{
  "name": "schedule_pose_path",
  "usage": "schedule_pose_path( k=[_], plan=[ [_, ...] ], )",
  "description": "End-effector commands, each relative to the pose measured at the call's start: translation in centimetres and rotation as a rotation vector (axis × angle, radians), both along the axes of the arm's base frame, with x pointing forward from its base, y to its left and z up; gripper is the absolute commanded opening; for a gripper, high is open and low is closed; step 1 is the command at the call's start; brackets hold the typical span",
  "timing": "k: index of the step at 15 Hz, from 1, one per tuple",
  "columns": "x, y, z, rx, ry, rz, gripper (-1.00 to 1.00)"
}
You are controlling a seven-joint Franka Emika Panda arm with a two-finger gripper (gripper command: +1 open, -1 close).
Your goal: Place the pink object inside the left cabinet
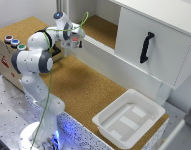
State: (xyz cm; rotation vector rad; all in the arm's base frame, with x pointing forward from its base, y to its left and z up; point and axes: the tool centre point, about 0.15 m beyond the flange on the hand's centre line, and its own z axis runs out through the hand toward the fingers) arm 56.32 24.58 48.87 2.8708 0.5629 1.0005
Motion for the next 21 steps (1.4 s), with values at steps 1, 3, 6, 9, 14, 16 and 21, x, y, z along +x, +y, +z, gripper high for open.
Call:
schedule_pose_path(
  k=[1, 3, 6, 9, 14, 16, 21],
  plan=[
    [8.1, 2.1, 1.2, -0.013, 0.120, -0.140, -1.00],
    [8.8, 2.3, 0.1, -0.002, 0.134, -0.158, -1.00],
    [9.6, 2.4, -1.1, -0.002, 0.137, -0.179, -1.00],
    [10.6, 3.0, -2.2, -0.034, 0.124, -0.186, -1.00],
    [8.3, 3.5, -1.7, -0.065, 0.042, -0.223, 1.00],
    [7.3, 3.2, -1.7, -0.048, 0.040, -0.223, 1.00],
    [1.7, 2.3, -1.5, -0.050, 0.004, -0.201, 1.00]
  ],
)
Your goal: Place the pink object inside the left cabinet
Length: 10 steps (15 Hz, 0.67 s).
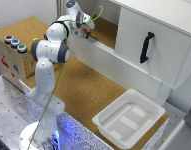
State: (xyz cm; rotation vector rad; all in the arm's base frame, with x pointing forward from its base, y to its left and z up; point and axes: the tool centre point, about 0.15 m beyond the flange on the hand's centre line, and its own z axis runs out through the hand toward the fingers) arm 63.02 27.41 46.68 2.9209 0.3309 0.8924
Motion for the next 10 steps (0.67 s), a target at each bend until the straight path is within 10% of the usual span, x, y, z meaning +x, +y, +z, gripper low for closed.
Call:
schedule_pose_path(
  k=[1, 5, 10],
  plan=[
    [-7.0, -0.8, 0.7, -0.072, -0.064, -0.034, 1.00],
    [-14.5, -3.1, 0.2, -0.022, -0.039, -0.018, 1.00],
    [-14.5, -3.1, 0.2, -0.022, -0.039, -0.018, 1.00]
  ],
)
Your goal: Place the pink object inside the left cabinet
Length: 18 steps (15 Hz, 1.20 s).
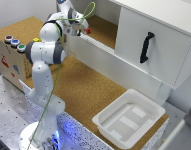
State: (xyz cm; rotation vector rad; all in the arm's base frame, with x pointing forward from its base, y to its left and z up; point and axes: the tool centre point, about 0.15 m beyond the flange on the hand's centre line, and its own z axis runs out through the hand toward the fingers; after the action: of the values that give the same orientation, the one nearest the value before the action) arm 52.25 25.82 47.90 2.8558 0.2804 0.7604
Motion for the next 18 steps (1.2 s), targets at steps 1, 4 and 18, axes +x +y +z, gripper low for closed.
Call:
schedule_pose_path(
  k=[1, 4, 18],
  plan=[
    [-3.7, -1.5, -1.0, 0.074, -0.098, 0.045, 1.00],
    [-3.7, -1.5, -1.0, 0.074, -0.098, 0.045, 1.00],
    [-4.5, -0.1, 0.7, 0.014, -0.063, 0.233, 1.00]
  ],
)
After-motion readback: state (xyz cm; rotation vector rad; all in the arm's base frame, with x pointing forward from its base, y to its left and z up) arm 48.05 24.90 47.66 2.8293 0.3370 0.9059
